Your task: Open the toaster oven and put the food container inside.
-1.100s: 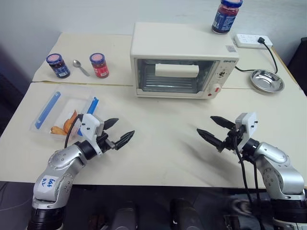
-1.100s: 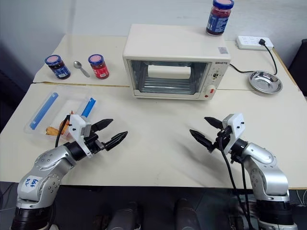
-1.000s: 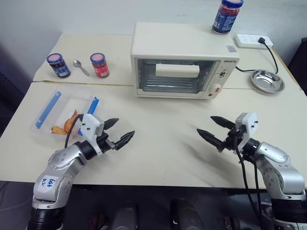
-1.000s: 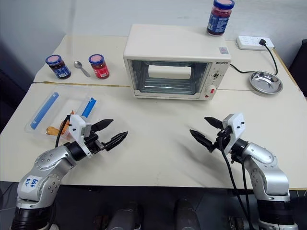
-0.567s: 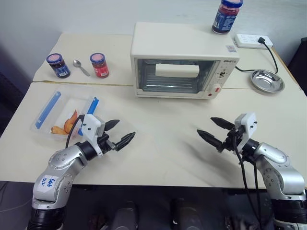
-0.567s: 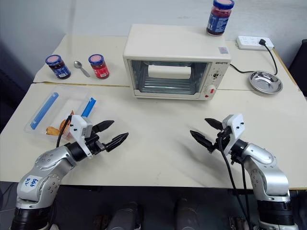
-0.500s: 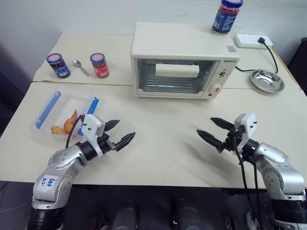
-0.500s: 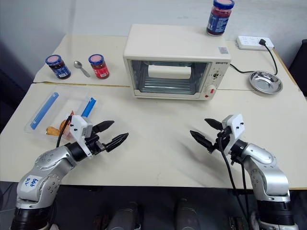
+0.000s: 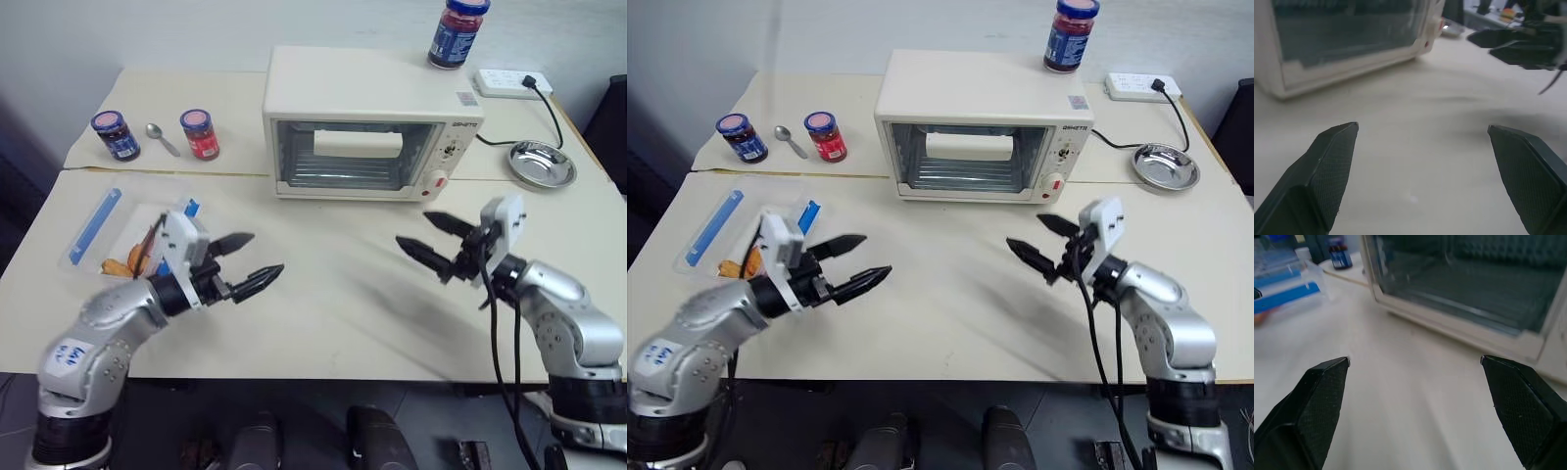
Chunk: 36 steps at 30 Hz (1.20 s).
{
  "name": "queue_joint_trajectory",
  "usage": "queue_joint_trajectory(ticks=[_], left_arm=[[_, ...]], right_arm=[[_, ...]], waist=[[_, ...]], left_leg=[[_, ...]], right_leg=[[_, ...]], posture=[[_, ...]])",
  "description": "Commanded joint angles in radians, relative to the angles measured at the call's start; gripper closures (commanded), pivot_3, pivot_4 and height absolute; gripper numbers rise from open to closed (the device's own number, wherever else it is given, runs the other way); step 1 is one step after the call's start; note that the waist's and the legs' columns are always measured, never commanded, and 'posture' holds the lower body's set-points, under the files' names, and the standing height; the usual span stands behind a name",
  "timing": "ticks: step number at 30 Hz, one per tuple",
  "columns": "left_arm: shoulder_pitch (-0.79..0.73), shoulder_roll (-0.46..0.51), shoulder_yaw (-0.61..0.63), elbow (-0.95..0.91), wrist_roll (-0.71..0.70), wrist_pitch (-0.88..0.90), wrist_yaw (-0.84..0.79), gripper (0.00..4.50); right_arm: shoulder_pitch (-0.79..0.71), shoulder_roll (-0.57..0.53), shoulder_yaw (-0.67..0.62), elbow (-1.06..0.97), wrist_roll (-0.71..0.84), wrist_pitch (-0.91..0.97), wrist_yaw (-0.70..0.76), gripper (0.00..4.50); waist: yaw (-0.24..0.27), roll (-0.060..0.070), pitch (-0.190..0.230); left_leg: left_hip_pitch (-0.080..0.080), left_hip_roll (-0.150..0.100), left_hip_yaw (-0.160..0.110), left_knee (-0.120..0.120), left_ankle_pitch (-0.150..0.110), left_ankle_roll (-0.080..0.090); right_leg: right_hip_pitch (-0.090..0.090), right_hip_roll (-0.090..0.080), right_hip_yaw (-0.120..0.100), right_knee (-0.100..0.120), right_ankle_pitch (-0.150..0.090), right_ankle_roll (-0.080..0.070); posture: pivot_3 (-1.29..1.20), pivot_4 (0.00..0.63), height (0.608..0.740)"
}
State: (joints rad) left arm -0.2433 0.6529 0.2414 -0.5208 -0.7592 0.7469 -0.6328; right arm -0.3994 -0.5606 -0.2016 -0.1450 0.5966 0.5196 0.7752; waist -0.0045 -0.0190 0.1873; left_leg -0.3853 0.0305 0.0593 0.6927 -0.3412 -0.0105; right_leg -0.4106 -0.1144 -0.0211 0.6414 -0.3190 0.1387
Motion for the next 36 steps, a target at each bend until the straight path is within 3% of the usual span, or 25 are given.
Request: queue_joint_trajectory(ticks=[1, 5, 11, 15, 20, 24, 32, 36], left_arm=[[-0.088, 0.072, 0.067, -0.003, -0.115, 0.054, -0.049, 0.0], [-0.234, 0.174, 0.092, 0.094, -0.146, 0.083, -0.101, 0.0], [-0.336, 0.243, 0.053, 0.186, -0.093, 0.052, -0.166, 0.0], [-0.348, 0.24, 0.029, 0.206, -0.058, 0.031, -0.176, 0.0], [-0.361, 0.225, 0.008, 0.226, -0.023, 0.003, -0.173, 0.0], [-0.419, 0.211, -0.022, 0.299, 0.024, -0.029, -0.169, 0.88], [-0.624, 0.131, -0.133, 0.538, 0.187, -0.144, -0.183, 3.33], [-0.741, 0.058, -0.248, 0.737, 0.332, -0.261, -0.212, 4.47]], right_arm=[[-0.117, -0.005, 0.001, 0.081, 0.01, 0.018, 0.005, 0.02], [-0.281, 0.006, 0.076, 0.244, -0.065, -0.034, 0.056, 0.02], [-0.43, 0.045, 0.127, 0.417, -0.128, -0.118, 0.117, 0.02], [-0.45, 0.065, 0.132, 0.4, -0.112, -0.113, 0.164, 0.02], [-0.369, 0.054, 0.141, 0.263, -0.068, -0.07, 0.229, 0.02], [-0.299, 0.058, 0.126, 0.175, -0.04, -0.035, 0.214, 0.0], [-0.2, 0.091, 0.125, 0.097, -0.036, -0.03, 0.161, 0.0], [-0.146, 0.11, 0.12, 0.055, -0.031, -0.033, 0.137, 0.0]], waist=[[0.0, 0.0, 0.0], [-0.002, 0.0, 0.0], [-0.01, 0.0, 0.0], [-0.022, 0.0, 0.0], [-0.024, 0.0, 0.0], [-0.024, 0.0, 0.0], [-0.024, 0.0, 0.0], [-0.022, 0.0, 0.0]], left_leg=[[0.0, 0.0, 0.0, 0.0, 0.0, 0.0], [-0.001, 0.0, 0.002, 0.0, 0.0, 0.0], [-0.002, -0.001, 0.006, -0.001, 0.0, 0.0], [-0.003, -0.001, 0.005, -0.002, 0.0, 0.0], [-0.003, 0.0, 0.005, -0.002, 0.0, 0.0], [-0.003, 0.0, 0.006, -0.002, 0.0, 0.0], [-0.003, -0.001, 0.006, -0.001, 0.0, 0.0], [-0.003, -0.001, 0.006, -0.001, 0.0, 0.0]], right_leg=[[0.0, 0.0, 0.0, 0.001, 0.0, 0.0], [0.0, 0.0, -0.001, 0.0, 0.0, 0.0], [0.0, 0.0, -0.002, -0.003, 0.0, 0.0], [-0.001, 0.0, -0.003, -0.003, 0.0, 0.0], [-0.001, 0.0, -0.003, -0.003, 0.0, 0.0], [-0.001, 0.0, -0.003, -0.003, 0.0, 0.0], [-0.002, 0.001, -0.003, -0.002, 0.0, 0.0], [-0.002, 0.001, -0.004, -0.002, 0.0, 0.0]], posture=[[0.0, 0.15, 0.74], [0.0, 0.15, 0.74], [0.0, 0.15, 0.74], [0.0, 0.15, 0.74], [0.0, 0.15, 0.74], [0.0, 0.15, 0.74], [0.0, 0.15, 0.74], [0.0, 0.15, 0.74]])
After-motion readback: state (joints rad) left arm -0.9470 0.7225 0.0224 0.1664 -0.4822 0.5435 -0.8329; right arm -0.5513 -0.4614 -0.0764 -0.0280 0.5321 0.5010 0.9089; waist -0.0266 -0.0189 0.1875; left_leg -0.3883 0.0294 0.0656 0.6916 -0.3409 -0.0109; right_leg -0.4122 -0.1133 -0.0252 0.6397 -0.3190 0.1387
